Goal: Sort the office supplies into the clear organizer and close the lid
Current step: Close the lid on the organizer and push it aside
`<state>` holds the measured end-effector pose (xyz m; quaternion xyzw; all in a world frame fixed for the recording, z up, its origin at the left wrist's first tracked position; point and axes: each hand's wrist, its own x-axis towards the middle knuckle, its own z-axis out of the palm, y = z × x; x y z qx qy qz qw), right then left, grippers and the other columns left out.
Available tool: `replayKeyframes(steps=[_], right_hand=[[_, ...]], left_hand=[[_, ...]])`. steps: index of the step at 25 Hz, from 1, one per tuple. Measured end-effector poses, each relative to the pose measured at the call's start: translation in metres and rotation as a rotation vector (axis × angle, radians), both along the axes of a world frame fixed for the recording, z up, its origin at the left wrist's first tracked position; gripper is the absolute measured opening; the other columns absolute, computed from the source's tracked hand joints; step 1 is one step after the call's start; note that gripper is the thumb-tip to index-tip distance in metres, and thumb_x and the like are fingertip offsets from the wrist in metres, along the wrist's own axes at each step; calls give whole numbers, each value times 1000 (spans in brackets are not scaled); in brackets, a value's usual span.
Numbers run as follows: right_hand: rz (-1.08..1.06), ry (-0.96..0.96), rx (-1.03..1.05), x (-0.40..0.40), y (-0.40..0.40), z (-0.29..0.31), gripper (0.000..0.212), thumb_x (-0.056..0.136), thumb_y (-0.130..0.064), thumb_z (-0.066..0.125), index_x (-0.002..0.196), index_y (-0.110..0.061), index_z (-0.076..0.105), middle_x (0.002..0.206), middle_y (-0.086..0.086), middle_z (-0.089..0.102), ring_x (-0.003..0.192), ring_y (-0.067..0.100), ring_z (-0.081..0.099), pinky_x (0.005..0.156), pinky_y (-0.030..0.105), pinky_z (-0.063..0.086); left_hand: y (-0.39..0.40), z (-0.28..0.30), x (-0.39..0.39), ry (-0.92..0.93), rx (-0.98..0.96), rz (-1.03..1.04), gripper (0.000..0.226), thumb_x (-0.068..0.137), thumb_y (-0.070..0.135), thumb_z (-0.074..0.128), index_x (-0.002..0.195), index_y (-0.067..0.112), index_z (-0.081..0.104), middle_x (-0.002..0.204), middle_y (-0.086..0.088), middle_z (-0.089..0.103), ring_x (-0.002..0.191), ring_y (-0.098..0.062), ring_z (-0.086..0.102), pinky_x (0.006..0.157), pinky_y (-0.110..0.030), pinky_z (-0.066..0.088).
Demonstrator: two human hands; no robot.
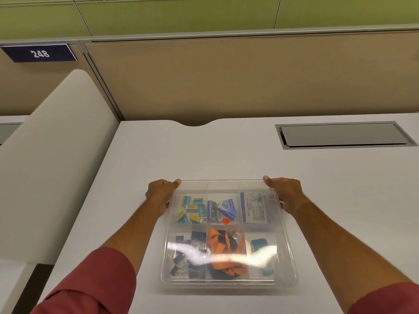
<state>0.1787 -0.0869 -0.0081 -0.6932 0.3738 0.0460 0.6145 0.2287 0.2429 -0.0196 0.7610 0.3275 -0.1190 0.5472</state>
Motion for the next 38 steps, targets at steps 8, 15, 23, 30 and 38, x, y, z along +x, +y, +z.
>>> replayKeyframes(steps=[8,15,23,30,38], right_hand=[[67,-79,-250,-39,2,4,21,89,-31,66,96,-12,68,102,9,68,90,31,64,83,45,57],[28,-85,-90,-111,8,2,13,88,-25,68,96,-16,67,99,8,69,85,27,66,67,35,56],[-83,-108,-4,-187,19,-14,25,88,-22,67,113,-18,68,105,6,69,94,26,66,68,31,51],[-77,-175,-53,-214,30,-13,28,92,-23,62,120,-19,65,102,9,67,94,26,62,66,33,52],[-6,-197,-236,-223,35,-10,32,92,-25,62,124,-24,63,88,4,69,84,24,62,77,47,59]], left_hand=[[15,11,-58,-75,-12,-150,25,84,30,72,92,9,64,95,-11,69,81,-24,67,59,-29,53],[33,13,-136,-63,-103,-178,13,86,16,69,96,9,64,97,-11,70,86,-28,68,64,-32,56],[40,-5,-205,-112,-177,-79,10,86,13,69,96,13,68,98,-11,68,90,-28,65,68,-33,56],[44,-3,-215,-70,-364,-8,9,84,8,71,91,4,68,80,-13,63,67,-20,59,59,-27,56],[40,-2,-216,-74,-290,18,16,84,11,71,99,10,65,77,-16,62,66,-22,61,62,-31,58]])
